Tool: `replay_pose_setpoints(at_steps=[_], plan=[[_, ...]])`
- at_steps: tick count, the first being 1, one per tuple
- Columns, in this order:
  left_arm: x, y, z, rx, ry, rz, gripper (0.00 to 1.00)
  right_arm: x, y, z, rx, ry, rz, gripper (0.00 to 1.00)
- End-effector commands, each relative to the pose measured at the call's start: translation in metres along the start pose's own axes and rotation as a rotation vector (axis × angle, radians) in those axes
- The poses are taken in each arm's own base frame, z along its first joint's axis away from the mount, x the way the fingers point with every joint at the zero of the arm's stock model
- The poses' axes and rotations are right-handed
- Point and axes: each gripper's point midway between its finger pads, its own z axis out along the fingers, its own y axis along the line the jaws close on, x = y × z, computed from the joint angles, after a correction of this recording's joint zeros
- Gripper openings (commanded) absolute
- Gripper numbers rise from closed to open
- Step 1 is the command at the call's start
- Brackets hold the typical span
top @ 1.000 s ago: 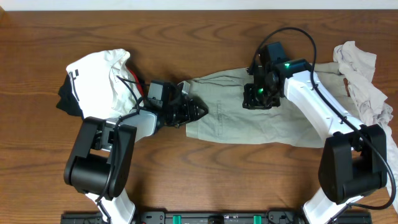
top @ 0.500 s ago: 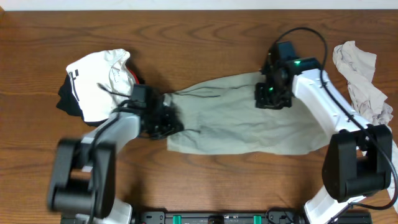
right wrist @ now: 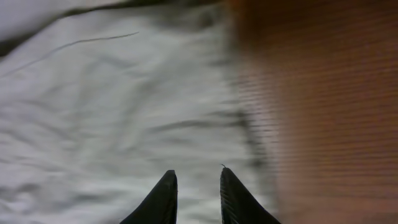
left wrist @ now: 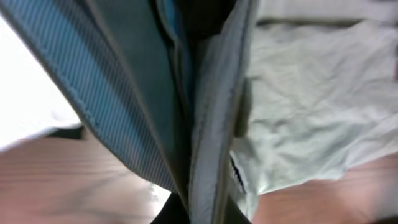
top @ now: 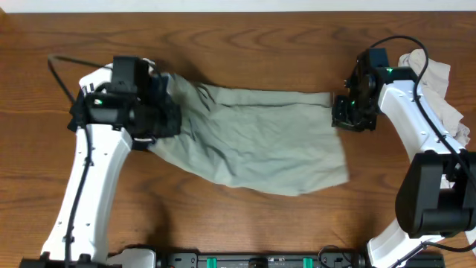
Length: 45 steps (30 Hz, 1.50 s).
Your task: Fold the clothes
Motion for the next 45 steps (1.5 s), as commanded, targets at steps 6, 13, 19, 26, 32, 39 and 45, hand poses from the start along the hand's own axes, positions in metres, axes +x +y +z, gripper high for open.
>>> replay_pose_setpoints(at_steps=[6,13,19,26,32,39,45], plan=[[-0.035,-0.007,-0.059,-0.071,-0.131,0.098,0.06,-0.008,-0.019,-0.014,-0.004,-0.039,0.063,0.23],[-0.028,-0.049,-0.042,-0.029,-0.088,0.141,0.06,-0.008,-0.033,-0.017,0.002,-0.035,0.073,0.23],[-0.014,-0.082,0.003,-0.092,0.013,0.162,0.06,-0.009,-0.038,-0.018,0.003,-0.036,0.086,0.23],[0.003,-0.13,0.053,-0.09,0.082,0.12,0.06,-0.009,-0.041,-0.019,0.003,-0.034,0.087,0.23],[0.012,-0.161,0.078,-0.086,0.074,0.062,0.06,-0.009,-0.041,-0.019,0.004,-0.033,0.088,0.24],[0.012,-0.168,0.101,-0.123,0.059,-0.013,0.06,-0.009,-0.041,-0.019,0.004,-0.033,0.088,0.24],[0.014,-0.167,0.123,-0.143,0.081,-0.039,0.06,-0.01,-0.041,-0.019,0.004,-0.037,0.088,0.25]])
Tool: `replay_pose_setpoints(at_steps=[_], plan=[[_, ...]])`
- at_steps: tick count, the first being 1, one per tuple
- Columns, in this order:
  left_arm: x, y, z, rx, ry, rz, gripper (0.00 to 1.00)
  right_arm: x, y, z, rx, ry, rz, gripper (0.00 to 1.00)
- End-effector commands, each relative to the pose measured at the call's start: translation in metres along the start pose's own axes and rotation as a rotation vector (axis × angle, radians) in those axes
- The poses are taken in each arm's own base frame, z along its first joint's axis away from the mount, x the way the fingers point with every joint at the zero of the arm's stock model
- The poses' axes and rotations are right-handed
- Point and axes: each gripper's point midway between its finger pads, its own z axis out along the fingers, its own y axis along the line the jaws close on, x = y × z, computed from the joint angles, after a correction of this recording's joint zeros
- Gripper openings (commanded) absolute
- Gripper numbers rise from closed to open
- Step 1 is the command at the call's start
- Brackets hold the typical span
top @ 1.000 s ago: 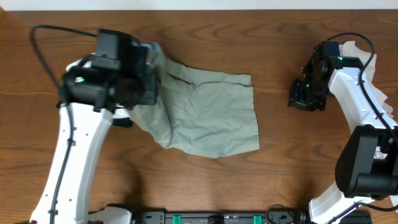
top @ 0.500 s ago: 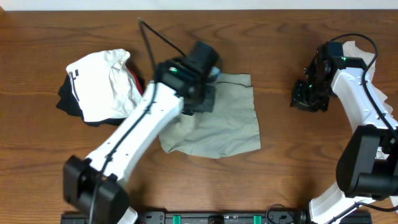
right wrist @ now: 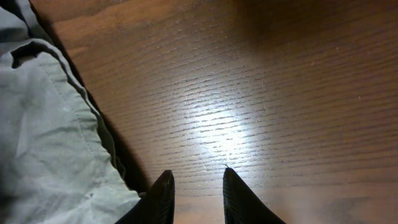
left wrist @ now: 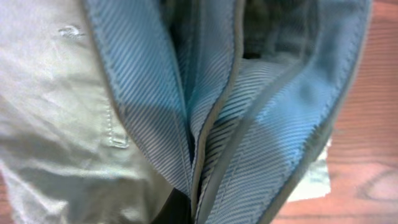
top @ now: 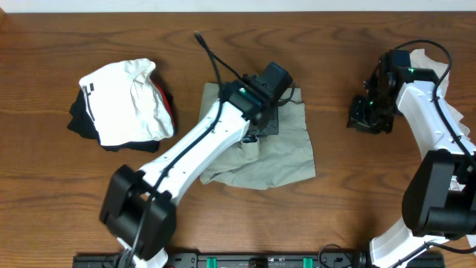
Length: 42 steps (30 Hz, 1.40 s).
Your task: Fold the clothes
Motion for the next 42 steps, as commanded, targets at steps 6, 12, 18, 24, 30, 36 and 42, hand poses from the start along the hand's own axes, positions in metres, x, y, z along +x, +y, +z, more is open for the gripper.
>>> replay_pose_setpoints(at_steps=[6,12,18,24,30,36,42], plan=[[-0.01,-0.007,0.002,0.012,-0.032,-0.044,0.06,-0.004,-0.004,-0.011,-0.006,-0.036,-0.001,0.25],[-0.014,-0.006,-0.035,0.014,-0.057,0.001,0.06,-0.005,-0.005,-0.011,-0.007,-0.037,-0.005,0.26],[-0.028,-0.007,-0.085,-0.011,-0.128,0.034,0.06,-0.004,-0.004,-0.011,-0.007,-0.036,-0.007,0.26],[-0.021,-0.026,-0.075,-0.002,-0.116,0.059,0.06,-0.004,-0.005,-0.011,-0.006,-0.035,-0.003,0.26],[-0.01,-0.056,-0.032,-0.01,-0.078,0.088,0.06,-0.004,-0.005,-0.011,-0.006,-0.033,-0.004,0.26],[-0.004,-0.077,0.015,-0.017,-0.05,0.091,0.06,-0.003,-0.005,-0.011,-0.005,-0.031,-0.004,0.26],[-0.008,-0.091,0.041,0.016,-0.047,0.029,0.06,-0.003,-0.006,-0.011,-0.005,-0.03,-0.003,0.27]])
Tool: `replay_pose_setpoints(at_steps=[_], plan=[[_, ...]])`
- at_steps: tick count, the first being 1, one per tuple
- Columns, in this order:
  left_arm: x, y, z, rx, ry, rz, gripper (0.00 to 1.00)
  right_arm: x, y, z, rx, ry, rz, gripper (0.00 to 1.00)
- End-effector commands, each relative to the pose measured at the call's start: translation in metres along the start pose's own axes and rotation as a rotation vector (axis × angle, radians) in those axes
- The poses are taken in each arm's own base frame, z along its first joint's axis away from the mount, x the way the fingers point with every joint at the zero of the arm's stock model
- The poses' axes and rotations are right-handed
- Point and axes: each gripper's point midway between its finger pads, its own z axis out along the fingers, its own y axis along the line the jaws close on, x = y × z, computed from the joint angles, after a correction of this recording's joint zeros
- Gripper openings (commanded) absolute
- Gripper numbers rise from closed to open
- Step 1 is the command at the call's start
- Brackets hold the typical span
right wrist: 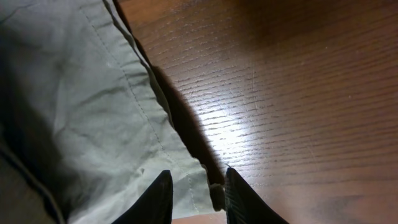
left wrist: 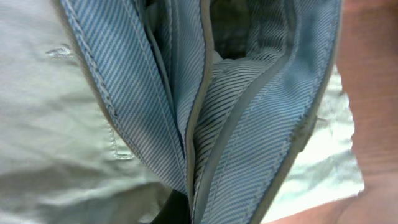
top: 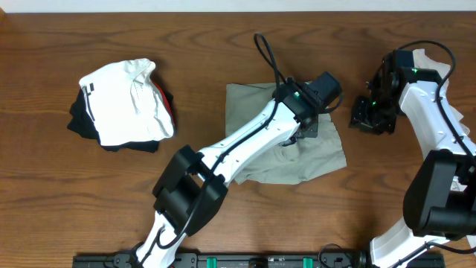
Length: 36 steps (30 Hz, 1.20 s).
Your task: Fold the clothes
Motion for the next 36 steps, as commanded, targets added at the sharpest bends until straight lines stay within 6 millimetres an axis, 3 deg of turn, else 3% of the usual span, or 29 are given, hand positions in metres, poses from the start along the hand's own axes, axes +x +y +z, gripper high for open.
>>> replay_pose_setpoints(at_steps=[1,3,5,7,10,14,17,20,22,25,28,31,33,36], plan=[[-0.007,-0.004,0.002,0.017,-0.019,-0.064,0.15,-0.002,0.0,-0.01,-0.006,-0.03,-0.014,0.27],[-0.008,-0.007,0.004,0.026,-0.023,-0.073,0.47,-0.002,0.0,-0.01,-0.005,-0.029,-0.013,0.27],[-0.006,-0.013,0.003,0.048,-0.019,-0.066,0.58,-0.001,0.0,-0.01,-0.004,-0.026,-0.013,0.27],[-0.004,-0.019,0.001,0.067,-0.016,-0.035,0.65,-0.001,0.0,-0.01,-0.004,-0.026,-0.013,0.28],[-0.004,-0.023,-0.01,0.089,-0.024,0.039,0.66,-0.002,-0.005,-0.01,0.024,-0.033,-0.013,0.28],[-0.012,-0.024,-0.043,0.128,-0.076,0.099,0.67,-0.005,-0.018,-0.011,0.073,-0.044,0.002,0.29],[-0.019,-0.026,-0.072,0.166,-0.132,0.131,0.66,-0.006,-0.024,-0.013,0.072,-0.046,0.026,0.29],[-0.026,-0.022,-0.104,0.185,-0.196,0.188,0.56,-0.006,-0.029,-0.014,0.051,-0.039,0.049,0.29],[-0.034,-0.002,-0.117,0.117,-0.246,0.179,0.48,-0.007,-0.022,-0.015,-0.005,-0.035,0.021,0.24],[-0.045,0.043,-0.131,-0.027,-0.28,0.134,0.25,-0.009,0.014,-0.027,-0.23,-0.062,-0.119,0.23],[-0.046,0.082,-0.127,-0.116,-0.222,0.109,0.14,-0.008,0.055,-0.054,-0.452,-0.124,-0.248,0.23],[-0.044,0.118,-0.114,-0.169,-0.144,0.056,0.13,0.004,0.088,-0.076,-0.574,-0.152,-0.346,0.2],[-0.041,0.13,-0.101,-0.143,-0.079,0.043,0.13,0.015,0.104,-0.076,-0.576,-0.136,-0.392,0.18],[-0.033,0.145,-0.074,-0.098,0.012,0.017,0.13,0.034,0.128,-0.06,-0.541,-0.078,-0.475,0.18]])
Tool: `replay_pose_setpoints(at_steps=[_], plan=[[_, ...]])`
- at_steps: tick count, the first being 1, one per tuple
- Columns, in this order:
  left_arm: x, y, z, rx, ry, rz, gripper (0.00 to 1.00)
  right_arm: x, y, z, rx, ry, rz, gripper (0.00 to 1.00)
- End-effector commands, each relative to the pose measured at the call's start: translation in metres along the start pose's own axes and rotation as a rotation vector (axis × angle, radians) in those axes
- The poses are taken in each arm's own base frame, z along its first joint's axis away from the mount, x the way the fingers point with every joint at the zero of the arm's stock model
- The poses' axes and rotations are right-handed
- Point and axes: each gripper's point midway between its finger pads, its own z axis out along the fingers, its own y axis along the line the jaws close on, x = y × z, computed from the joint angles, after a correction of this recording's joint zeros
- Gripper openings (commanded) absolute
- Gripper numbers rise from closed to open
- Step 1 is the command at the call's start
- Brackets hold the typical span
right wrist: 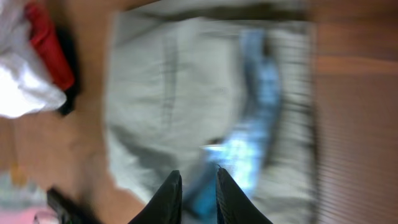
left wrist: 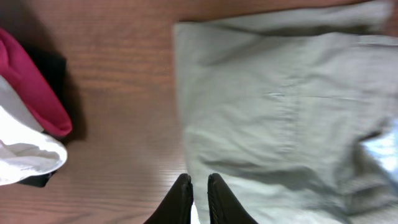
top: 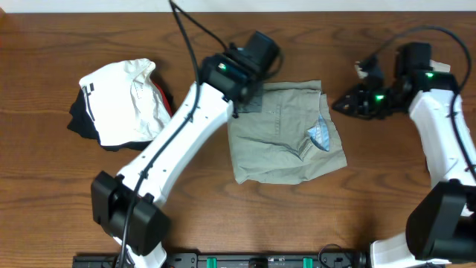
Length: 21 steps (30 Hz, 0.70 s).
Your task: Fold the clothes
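The sage-green garment (top: 279, 138) lies folded into a rough square at the table's middle, with a strip of blue striped lining (top: 321, 135) showing near its right edge. My left gripper (top: 248, 100) hangs over the garment's far left corner. In the left wrist view the left gripper (left wrist: 199, 186) is only slightly open and empty, over the garment's (left wrist: 273, 118) left edge. My right gripper (top: 343, 100) hovers right of the garment, apart from it. In the blurred right wrist view the right gripper (right wrist: 194, 182) is open and empty, facing the lining (right wrist: 249, 130).
A pile of other clothes (top: 123, 104), white on top with black and red beneath, sits at the left; its red edge (left wrist: 34, 87) shows in the left wrist view. The left arm (top: 171, 156) stretches across the table's left half. Bare wood surrounds the garment.
My left gripper let go of the garment's lined waistband and now sits back over its far left corner. The garment lies flat and folded. My right wrist has turned to face it.
The garment first lay spread wide, its left end in my left gripper and my right gripper at its right end. Then my left gripper held that end over the middle, then near the right edge. Now the garment lies doubled and released.
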Motion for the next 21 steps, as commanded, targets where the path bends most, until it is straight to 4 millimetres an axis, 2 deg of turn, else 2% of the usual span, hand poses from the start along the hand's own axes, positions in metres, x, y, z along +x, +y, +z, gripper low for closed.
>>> replay_pose_setpoints(at_steps=[1,4,8,9,11,13,15,17,21], plan=[[0.02,0.01,0.036,0.04,0.131,0.007,0.13,0.016,0.038,0.026,-0.067,0.086,-0.119,0.18],[0.032,0.015,0.06,0.092,0.183,-0.002,0.13,0.034,0.036,0.055,0.034,0.179,-0.126,0.18],[0.051,-0.001,0.085,0.25,0.225,0.071,0.17,0.065,0.005,0.079,0.245,0.321,-0.09,0.18],[0.057,-0.006,0.09,0.291,0.231,0.11,0.21,0.076,-0.008,0.082,0.314,0.37,-0.079,0.19],[0.07,-0.013,0.099,0.345,0.244,0.161,0.22,0.096,-0.043,0.077,0.499,0.453,-0.024,0.19],[0.083,-0.013,0.109,0.357,0.26,0.185,0.24,0.113,-0.076,0.063,0.688,0.522,0.052,0.15],[0.094,-0.01,0.117,0.351,0.278,0.188,0.25,0.121,-0.095,0.05,0.791,0.559,0.109,0.13],[0.104,-0.007,0.124,0.346,0.292,0.187,0.25,0.121,-0.106,0.039,0.849,0.55,0.152,0.12],[0.117,-0.003,0.134,0.342,0.306,0.186,0.25,0.111,-0.108,0.027,0.818,0.495,0.204,0.11]])
